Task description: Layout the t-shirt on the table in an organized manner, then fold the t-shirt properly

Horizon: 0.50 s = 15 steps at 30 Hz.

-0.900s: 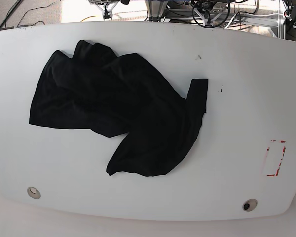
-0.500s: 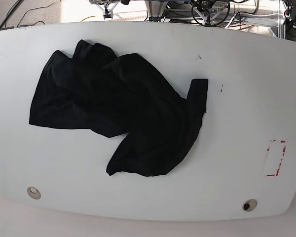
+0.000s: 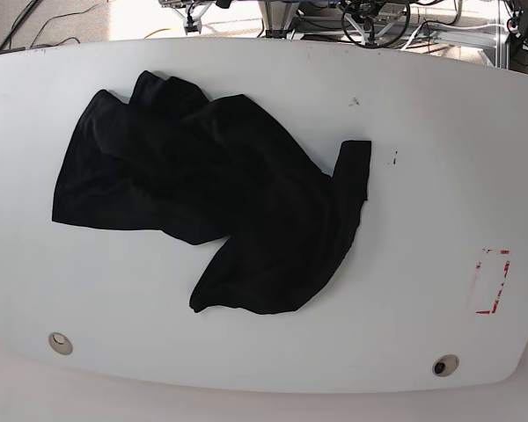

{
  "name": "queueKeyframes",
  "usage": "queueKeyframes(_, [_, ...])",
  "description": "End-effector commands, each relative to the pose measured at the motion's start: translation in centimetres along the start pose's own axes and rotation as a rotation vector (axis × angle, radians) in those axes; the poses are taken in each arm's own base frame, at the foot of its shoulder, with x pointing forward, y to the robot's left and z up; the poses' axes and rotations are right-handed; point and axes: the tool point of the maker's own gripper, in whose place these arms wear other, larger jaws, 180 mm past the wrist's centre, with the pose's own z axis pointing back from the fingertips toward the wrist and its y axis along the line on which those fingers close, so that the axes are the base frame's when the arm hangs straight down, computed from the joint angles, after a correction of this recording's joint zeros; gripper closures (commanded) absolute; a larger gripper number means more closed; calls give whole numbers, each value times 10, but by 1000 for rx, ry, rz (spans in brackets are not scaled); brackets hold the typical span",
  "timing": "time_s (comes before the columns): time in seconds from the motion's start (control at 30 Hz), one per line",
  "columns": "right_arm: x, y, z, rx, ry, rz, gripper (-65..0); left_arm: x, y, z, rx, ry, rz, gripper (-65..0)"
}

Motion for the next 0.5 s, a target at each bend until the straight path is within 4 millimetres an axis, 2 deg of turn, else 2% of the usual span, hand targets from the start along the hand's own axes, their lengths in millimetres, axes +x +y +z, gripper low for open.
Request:
queueKeyframes(0.0, [-4, -3, 0, -4, 8, 7, -61, -4, -2, 0, -3, 3, -2, -5])
queueKeyframes(0.47, [-3, -2, 0, -3, 7, 7, -58, 0, -2, 0, -4, -7, 0, -3])
